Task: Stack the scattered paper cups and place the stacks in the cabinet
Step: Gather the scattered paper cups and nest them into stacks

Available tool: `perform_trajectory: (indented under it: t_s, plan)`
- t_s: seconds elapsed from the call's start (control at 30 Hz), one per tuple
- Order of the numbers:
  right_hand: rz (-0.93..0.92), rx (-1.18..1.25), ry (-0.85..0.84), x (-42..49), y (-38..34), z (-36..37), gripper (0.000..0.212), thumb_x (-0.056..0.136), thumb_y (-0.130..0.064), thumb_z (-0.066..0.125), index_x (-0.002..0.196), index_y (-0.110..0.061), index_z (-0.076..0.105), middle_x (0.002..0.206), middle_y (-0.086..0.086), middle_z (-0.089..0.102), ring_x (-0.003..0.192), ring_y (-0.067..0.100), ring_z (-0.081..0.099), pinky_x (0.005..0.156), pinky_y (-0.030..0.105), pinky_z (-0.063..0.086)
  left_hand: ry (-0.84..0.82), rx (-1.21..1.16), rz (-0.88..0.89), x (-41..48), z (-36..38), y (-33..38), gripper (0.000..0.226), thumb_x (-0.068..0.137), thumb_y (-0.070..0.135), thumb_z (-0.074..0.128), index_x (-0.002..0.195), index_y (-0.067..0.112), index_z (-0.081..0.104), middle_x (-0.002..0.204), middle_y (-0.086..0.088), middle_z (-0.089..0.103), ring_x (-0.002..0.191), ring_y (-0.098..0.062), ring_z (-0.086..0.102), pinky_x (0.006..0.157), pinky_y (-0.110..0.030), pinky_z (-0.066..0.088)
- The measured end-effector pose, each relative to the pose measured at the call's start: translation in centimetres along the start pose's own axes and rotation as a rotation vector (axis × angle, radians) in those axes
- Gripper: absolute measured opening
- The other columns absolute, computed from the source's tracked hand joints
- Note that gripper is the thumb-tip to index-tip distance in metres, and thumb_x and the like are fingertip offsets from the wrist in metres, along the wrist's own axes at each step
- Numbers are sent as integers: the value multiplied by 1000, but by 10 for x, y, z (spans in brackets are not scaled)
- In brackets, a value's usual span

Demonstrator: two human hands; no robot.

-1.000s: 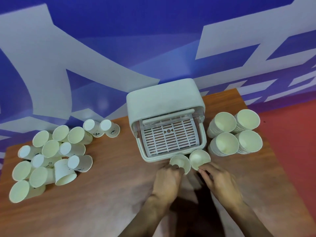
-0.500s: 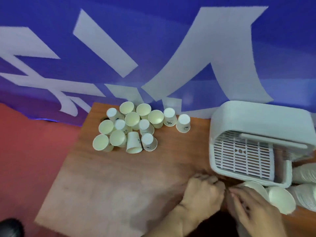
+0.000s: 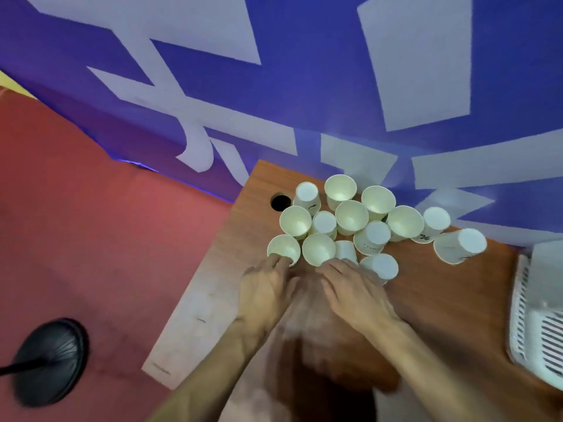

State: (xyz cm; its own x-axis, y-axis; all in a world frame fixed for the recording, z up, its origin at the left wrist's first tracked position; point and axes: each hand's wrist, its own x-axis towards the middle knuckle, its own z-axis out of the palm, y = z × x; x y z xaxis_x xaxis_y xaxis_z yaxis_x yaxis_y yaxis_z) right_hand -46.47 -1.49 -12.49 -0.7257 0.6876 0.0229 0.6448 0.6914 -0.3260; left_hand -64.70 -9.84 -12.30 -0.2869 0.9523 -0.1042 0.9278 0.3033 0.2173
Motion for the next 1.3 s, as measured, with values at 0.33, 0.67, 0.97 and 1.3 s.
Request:
perform_trajectory:
  t_s: [0.33,0.67,0.97,1.3]
  plan:
    - [145,-253,-118,33,-13,27,29,56,-16,90,69,-27,67,64,-7,62,57,17,64,50,25,22,-52,84,79,27,27,-22,27,62,29,82,59,21,56,55,1,53,46,-26,53,50,-27,30]
    - [318,-51,107,-39,-6,-18,6,82,-26,68,83,-32,65,81,-11,65,74,11,66,49,26,32,81,28,157,1,-8,46,13,78,26,69,67,22,63,60,2,55,52,-27,52,51,-32,36]
    - [581,122,332,-171,39,-85,8,87,-30,71,92,-34,67,90,-16,68,70,5,67,54,23,40,194,0,314,-44,-27,183,13,83,23,67,71,21,64,64,0,57,55,-29,54,50,-34,38]
    - [827,38,449,-362,131,-138,8,91,-31,68,98,-35,70,91,-16,69,70,7,66,52,25,42,180,-133,610,-115,11,372,12,83,26,70,72,23,64,68,3,60,58,-25,57,54,-34,42]
